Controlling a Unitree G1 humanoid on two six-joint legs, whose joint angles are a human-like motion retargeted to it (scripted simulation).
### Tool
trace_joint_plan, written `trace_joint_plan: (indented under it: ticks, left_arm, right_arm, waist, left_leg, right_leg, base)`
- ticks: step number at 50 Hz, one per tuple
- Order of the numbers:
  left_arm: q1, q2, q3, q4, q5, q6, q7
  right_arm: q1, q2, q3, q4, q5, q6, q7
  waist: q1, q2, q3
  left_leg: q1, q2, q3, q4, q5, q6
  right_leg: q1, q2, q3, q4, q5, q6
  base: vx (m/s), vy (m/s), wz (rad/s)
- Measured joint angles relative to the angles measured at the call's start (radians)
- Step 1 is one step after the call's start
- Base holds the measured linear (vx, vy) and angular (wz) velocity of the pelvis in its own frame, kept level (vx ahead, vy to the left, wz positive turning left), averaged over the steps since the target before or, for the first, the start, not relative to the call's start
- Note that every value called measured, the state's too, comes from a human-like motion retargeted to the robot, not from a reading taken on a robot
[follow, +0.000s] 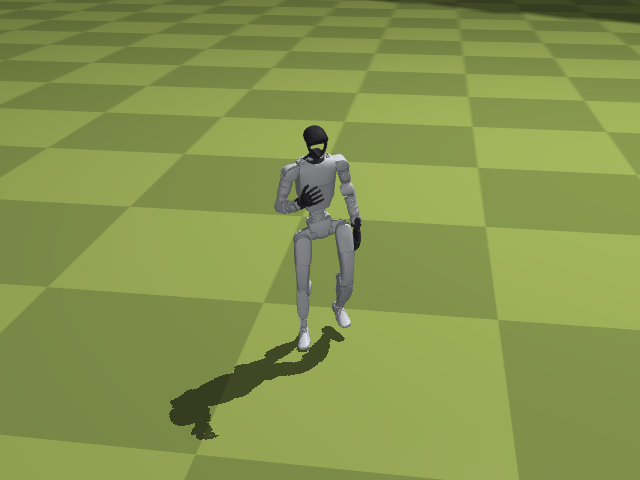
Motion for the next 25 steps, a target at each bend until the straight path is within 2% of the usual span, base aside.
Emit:
trace_joint_plan:
  ticks: [6,11,15,21,25]
  left_arm:
    - [0.038,-0.017,-0.018,-0.011,0.037,0.013,-0.013]
    - [0.060,-0.030,-0.012,-0.031,0.083,0.002,-0.031]
    - [0.069,-0.033,0.011,-0.034,0.109,-0.008,-0.046]
    - [0.049,-0.001,0.035,0.010,0.104,-0.011,-0.043]
    - [-0.001,0.038,0.014,0.078,0.111,-0.012,-0.033]
  right_arm:
    - [-0.051,0.015,-0.023,0.012,-0.058,0.015,0.005]
    - [-0.082,0.034,-0.021,0.014,-0.080,0.010,0.019]
    - [-0.095,0.050,-0.008,0.016,-0.075,0.002,0.032]
    - [-0.083,0.083,0.018,0.019,-0.055,0.003,0.043]
    - [-0.048,0.105,0.036,0.016,-0.026,0.000,0.057]
  waist:
    - [0.085,0.053,0.044]
    - [0.109,0.111,0.079]
    - [0.099,0.118,0.089]
    - [0.080,0.087,0.044]
    - [0.068,0.070,0.000]
  left_leg:
    - [-0.008,0.029,0.126,-0.406,0.081,-0.028]
    - [0.000,0.073,0.299,-0.678,0.166,-0.140]
    - [-0.016,0.102,0.422,-0.729,0.144,-0.218]
    - [0.026,0.139,0.522,-0.729,0.171,-0.210]
    - [0.089,0.153,0.518,-0.729,0.184,-0.190]
  right_leg:
    - [0.058,0.071,0.031,0.010,-0.040,-0.010]
    - [0.151,0.147,0.047,-0.002,-0.069,-0.009]
    - [0.224,0.177,0.054,-0.013,-0.085,-0.006]
    - [0.280,0.197,0.081,0.022,-0.084,-0.022]
    - [0.289,0.203,0.098,0.114,-0.017,-0.035]
  base:
    - [0.33,-0.03,-0.49]
    - [0.38,0.02,-0.36]
    - [0.43,0.05,-0.21]
    - [0.49,0.10,-0.22]
    - [0.54,0.17,-0.07]
